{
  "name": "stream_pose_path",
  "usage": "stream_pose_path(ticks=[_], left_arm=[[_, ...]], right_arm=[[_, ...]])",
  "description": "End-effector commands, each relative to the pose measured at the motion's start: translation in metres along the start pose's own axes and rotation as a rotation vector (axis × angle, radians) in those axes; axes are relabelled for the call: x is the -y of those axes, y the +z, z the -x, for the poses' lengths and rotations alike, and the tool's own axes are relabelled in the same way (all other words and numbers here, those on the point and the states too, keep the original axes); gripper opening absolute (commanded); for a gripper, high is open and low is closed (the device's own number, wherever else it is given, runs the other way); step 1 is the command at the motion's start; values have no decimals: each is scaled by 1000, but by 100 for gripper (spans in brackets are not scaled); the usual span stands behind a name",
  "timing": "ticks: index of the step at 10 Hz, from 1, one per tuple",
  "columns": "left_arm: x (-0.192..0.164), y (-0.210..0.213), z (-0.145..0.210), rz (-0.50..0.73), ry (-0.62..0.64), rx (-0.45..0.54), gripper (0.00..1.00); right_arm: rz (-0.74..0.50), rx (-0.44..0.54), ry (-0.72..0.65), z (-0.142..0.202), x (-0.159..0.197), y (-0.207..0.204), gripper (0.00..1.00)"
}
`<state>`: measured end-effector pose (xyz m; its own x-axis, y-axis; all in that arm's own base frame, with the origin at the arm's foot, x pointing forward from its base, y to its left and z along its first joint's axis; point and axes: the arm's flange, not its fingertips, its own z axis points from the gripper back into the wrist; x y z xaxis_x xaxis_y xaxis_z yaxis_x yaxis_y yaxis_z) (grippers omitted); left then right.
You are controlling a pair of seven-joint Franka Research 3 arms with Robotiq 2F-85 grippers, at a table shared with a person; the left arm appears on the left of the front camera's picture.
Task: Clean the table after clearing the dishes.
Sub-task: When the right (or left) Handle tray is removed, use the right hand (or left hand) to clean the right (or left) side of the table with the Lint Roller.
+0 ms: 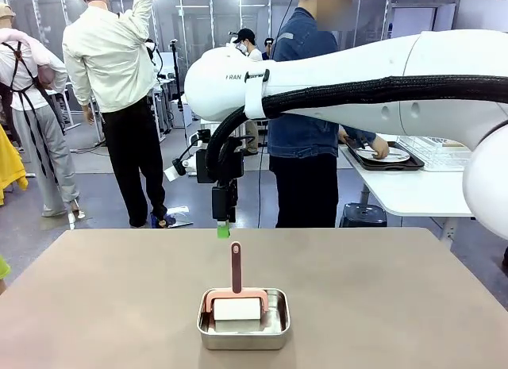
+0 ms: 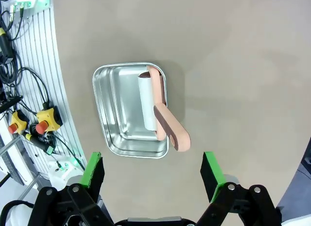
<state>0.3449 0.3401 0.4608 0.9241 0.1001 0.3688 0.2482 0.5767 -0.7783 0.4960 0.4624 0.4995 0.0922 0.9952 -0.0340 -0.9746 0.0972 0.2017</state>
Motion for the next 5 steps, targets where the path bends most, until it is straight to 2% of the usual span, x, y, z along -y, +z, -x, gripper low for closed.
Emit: stream_pose_path(ticks=[1,5], left_arm=[[4,2,1,-11,12,5,100],[4,2,1,-11,12,5,100]], right_arm=[[-3,-2,39,2,15,-9,100],[-2,-36,88,21,40,-40,100]])
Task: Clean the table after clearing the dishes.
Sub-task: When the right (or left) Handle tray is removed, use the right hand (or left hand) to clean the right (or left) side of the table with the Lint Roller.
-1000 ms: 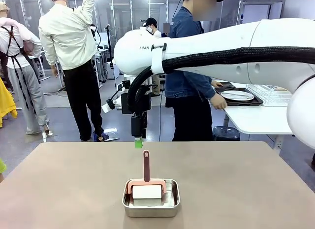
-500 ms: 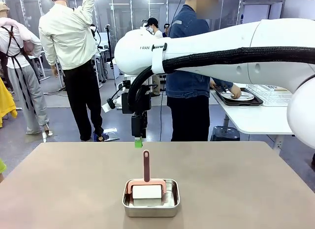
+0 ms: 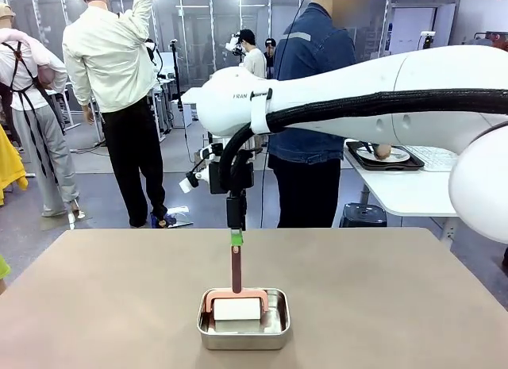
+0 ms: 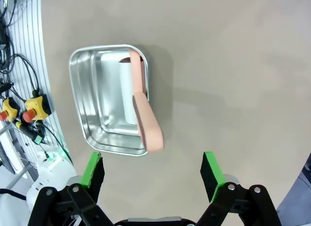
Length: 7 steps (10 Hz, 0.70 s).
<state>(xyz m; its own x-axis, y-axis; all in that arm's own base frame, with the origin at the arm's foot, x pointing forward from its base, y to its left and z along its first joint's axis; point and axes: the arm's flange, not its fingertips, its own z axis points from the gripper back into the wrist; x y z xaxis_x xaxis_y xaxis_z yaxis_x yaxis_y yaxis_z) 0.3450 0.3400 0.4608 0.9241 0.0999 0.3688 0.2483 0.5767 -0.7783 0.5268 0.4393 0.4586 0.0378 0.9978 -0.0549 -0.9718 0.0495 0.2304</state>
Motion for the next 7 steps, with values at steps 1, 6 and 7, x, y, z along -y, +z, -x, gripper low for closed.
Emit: stream_pose_path(ticks=[1,6,7], left_arm=[[4,2,1,-11,12,5,100],[4,2,1,-11,12,5,100],[4,2,1,-11,12,5,100]], right_arm=[[29,1,59,3,3,-13,100],[12,15,60,-3,8,-45,100],[15,24,67,-6,5,-51,100]])
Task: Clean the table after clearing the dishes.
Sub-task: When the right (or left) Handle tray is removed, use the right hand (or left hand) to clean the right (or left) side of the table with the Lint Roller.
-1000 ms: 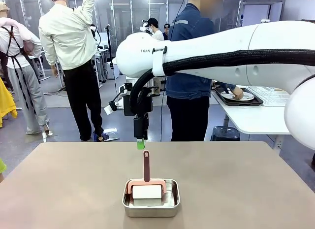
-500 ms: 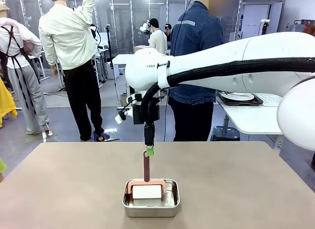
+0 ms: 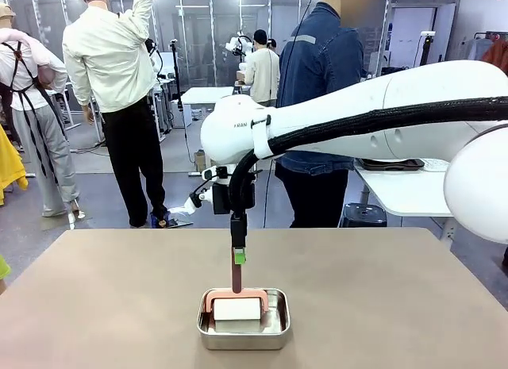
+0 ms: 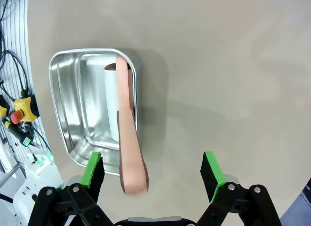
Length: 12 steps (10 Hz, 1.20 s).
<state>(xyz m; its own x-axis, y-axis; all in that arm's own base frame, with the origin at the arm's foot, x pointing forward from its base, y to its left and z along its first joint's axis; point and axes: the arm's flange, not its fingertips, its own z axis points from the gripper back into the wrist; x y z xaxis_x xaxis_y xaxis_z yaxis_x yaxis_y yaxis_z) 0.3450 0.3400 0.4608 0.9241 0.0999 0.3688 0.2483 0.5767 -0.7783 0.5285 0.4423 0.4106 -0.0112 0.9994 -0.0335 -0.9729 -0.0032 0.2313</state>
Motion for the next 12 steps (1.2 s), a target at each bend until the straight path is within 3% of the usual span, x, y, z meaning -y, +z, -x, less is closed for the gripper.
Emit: stream_pose_path(ticks=[1,5,6,7,8,9,11,12], left_arm=[[4,2,1,-11,12,5,100],[4,2,1,-11,12,5,100],[4,2,1,-11,12,5,100],[4,2,1,-11,12,5,100],[4,2,1,-11,12,5,100],[4,2,1,-11,12,5,100],[4,2,1,-11,12,5,100],[4,2,1,-11,12,5,100]], right_arm=[[12,33,23,-2,-11,-10,100],[-10,31,25,2,-24,-17,100],[-8,37,17,6,-25,-16,70],[-10,49,16,9,-26,-14,57],[-8,55,20,8,-27,-14,13],[-6,58,25,6,-29,-13,0],[-1,44,17,5,-31,-11,0],[2,53,15,7,-31,-9,5]])
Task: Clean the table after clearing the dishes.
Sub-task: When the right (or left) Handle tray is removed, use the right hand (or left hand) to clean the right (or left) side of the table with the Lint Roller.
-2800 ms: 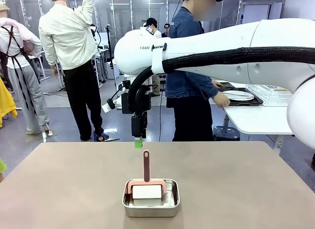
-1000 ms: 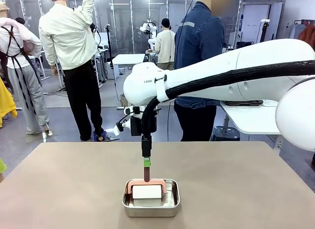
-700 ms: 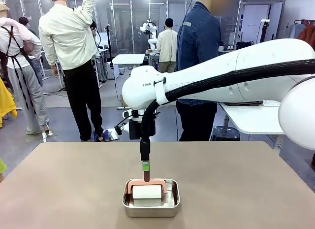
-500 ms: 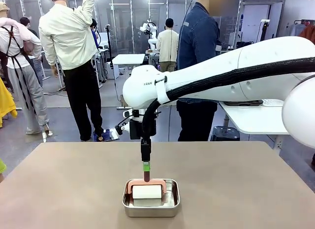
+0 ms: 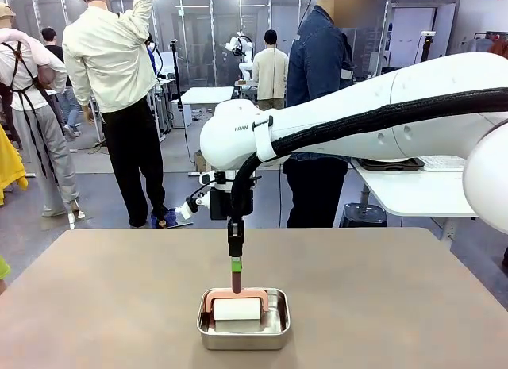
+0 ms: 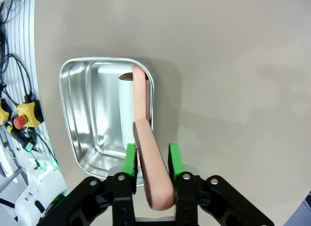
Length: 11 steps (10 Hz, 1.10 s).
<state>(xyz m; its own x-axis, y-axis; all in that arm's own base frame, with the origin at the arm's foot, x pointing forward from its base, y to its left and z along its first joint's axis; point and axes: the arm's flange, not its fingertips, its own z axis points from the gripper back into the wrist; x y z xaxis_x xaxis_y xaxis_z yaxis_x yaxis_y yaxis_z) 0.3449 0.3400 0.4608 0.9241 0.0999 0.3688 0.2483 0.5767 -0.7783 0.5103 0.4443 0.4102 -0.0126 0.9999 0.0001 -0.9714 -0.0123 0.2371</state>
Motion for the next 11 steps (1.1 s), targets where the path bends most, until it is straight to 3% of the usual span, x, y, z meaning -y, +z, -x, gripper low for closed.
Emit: stream_pose_path(ticks=[1,5,6,7,10,11], left_arm=[[4,2,1,-11,12,5,100],[4,2,1,-11,12,5,100],[4,2,1,-11,12,5,100],[4,2,1,-11,12,5,100],[4,2,1,-11,12,5,100],[4,2,1,-11,12,5,100]], right_arm=[[10,16,5,10,-15,-3,0],[64,20,-16,21,-37,20,0],[77,38,-82,39,-44,35,0],[30,164,-132,68,-52,55,0],[28,257,-400,129,-65,86,0],[9,334,-551,150,-64,96,0]])
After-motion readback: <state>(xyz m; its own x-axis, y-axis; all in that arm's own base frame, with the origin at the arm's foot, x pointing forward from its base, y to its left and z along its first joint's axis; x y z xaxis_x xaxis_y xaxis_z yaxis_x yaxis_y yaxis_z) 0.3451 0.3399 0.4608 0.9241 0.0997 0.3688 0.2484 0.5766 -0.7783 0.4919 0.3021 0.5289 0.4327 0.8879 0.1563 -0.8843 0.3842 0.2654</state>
